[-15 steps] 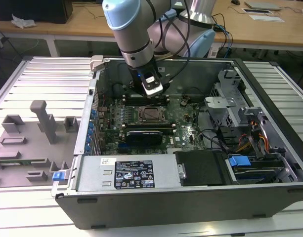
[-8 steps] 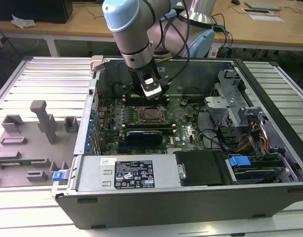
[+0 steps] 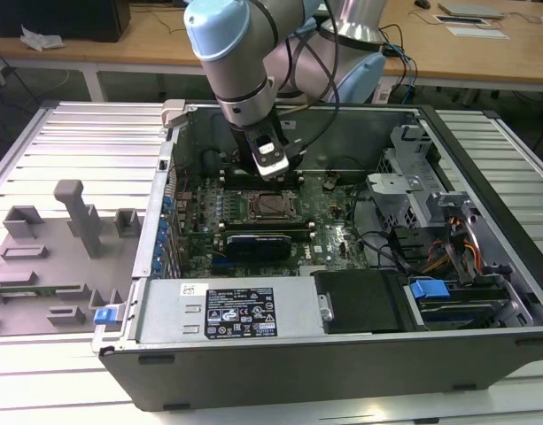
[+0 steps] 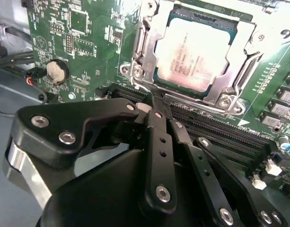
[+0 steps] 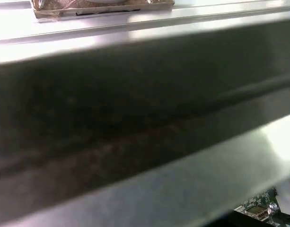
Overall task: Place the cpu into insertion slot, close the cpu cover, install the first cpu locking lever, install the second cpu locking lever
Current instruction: 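Install the first cpu locking lever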
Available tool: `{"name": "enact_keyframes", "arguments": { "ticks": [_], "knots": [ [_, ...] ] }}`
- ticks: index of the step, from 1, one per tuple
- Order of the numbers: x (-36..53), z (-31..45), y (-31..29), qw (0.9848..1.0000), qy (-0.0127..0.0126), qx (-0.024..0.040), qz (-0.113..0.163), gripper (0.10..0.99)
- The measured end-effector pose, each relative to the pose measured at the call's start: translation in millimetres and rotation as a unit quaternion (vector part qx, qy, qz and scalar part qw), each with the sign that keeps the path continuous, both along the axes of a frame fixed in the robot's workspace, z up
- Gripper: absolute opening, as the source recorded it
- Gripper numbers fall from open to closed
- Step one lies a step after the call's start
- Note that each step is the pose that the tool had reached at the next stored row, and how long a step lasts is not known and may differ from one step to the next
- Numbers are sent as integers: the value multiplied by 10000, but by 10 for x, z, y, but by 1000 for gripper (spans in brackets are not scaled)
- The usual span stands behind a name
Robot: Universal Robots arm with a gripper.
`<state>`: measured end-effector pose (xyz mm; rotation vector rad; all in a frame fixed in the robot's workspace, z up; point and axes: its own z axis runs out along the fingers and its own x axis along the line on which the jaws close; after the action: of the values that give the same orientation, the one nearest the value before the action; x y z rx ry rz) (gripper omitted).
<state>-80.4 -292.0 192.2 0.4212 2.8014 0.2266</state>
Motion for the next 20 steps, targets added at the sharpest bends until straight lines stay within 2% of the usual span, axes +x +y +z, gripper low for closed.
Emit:
{"name": "enact_keyframes", "arguments": {
  "ticks": [4, 7, 9, 14, 20],
  "knots": [
    [1, -3, 1, 10000, -2, 6, -1, 106],
    [1, 8, 2, 10000, -4, 53, -1, 106],
    [2, 30, 3, 10000, -4, 54, 0, 106],
    [1, 198, 1, 10000, 3, -8, -68, 106],
    [1, 204, 1, 10000, 10, -19, -76, 106]
  ]
}}
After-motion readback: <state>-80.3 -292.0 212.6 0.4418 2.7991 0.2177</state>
